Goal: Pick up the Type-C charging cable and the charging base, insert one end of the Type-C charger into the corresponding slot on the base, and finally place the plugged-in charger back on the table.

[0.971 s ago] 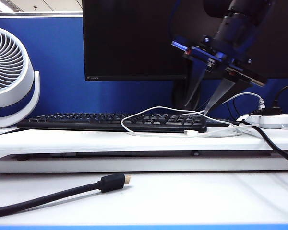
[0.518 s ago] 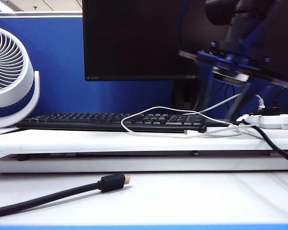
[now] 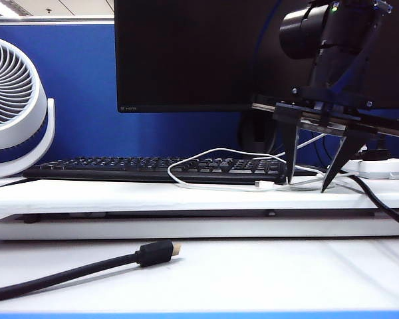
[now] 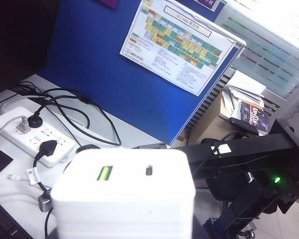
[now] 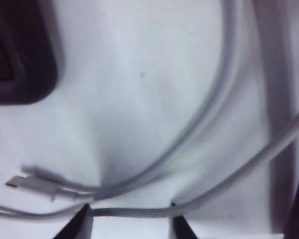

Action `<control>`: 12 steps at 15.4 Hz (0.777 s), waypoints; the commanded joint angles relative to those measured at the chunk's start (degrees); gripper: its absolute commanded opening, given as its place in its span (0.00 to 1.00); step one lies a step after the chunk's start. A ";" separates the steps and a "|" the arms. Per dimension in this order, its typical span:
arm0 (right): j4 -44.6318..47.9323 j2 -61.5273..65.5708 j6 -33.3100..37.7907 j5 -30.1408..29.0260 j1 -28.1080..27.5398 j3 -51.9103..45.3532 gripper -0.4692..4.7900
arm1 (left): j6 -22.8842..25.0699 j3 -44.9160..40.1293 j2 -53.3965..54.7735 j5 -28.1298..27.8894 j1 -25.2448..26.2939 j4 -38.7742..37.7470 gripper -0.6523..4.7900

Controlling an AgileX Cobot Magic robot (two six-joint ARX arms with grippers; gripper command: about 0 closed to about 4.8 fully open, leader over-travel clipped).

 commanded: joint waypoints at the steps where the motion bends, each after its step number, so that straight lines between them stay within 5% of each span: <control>1: 3.26 1.33 2.21 0.17 0.09 -0.66 0.08 | 0.20 0.28 -0.42 0.61 -0.04 1.07 0.11; 8: 6.64 -4.09 -5.53 1.84 -0.11 -0.50 0.08 | 0.22 0.28 -0.42 0.59 -0.04 1.09 0.11; 12: 12.35 -7.72 -23.21 2.91 -0.20 0.59 0.08 | 0.22 0.28 -0.42 0.46 -0.04 1.14 0.11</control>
